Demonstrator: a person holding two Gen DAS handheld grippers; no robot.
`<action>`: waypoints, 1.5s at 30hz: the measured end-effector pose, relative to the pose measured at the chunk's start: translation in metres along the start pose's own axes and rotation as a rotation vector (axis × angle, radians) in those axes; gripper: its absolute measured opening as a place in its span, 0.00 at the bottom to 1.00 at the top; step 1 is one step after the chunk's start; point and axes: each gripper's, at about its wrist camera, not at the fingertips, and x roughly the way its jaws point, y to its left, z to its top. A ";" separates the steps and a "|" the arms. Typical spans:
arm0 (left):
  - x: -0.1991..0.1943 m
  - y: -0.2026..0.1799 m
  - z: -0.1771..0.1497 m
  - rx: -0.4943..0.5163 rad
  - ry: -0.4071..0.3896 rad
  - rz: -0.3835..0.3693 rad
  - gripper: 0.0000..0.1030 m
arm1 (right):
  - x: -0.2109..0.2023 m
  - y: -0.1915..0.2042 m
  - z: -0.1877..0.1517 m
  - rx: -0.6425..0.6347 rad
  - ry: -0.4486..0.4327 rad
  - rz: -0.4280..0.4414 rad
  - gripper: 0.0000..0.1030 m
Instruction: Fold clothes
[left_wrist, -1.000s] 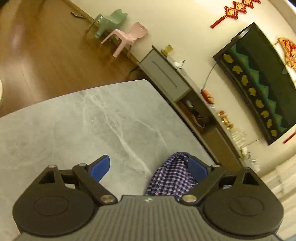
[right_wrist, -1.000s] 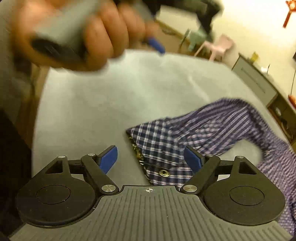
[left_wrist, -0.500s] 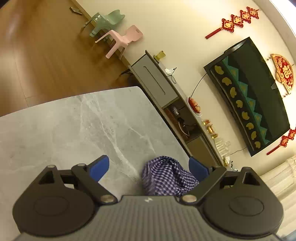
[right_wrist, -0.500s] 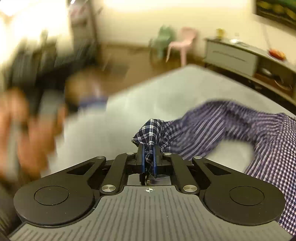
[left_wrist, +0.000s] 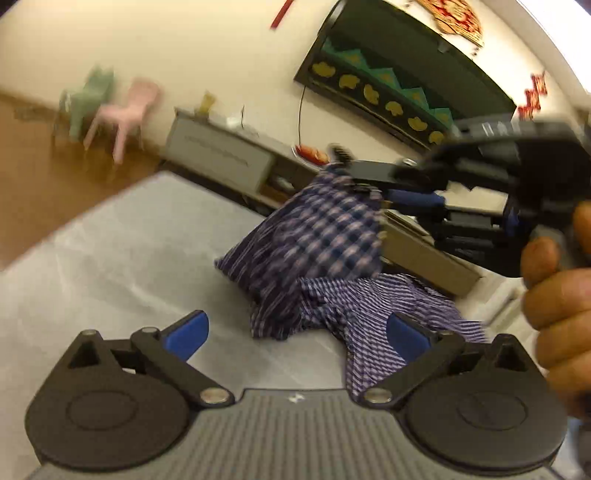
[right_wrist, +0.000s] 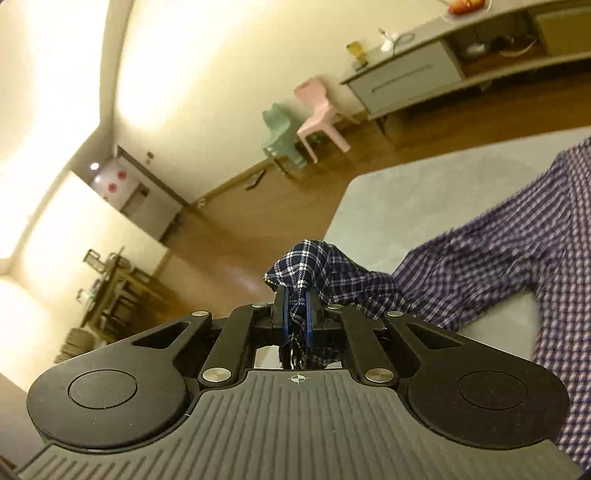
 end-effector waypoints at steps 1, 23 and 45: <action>0.002 -0.009 0.000 0.040 -0.036 0.036 1.00 | 0.005 -0.003 -0.002 0.012 0.014 0.010 0.01; 0.052 -0.118 -0.050 0.738 -0.145 0.334 0.09 | -0.004 -0.019 -0.015 -0.124 0.100 -0.058 0.56; 0.011 -0.110 -0.069 0.421 0.035 0.071 0.51 | -0.169 -0.119 0.144 -0.178 -0.232 -0.385 0.00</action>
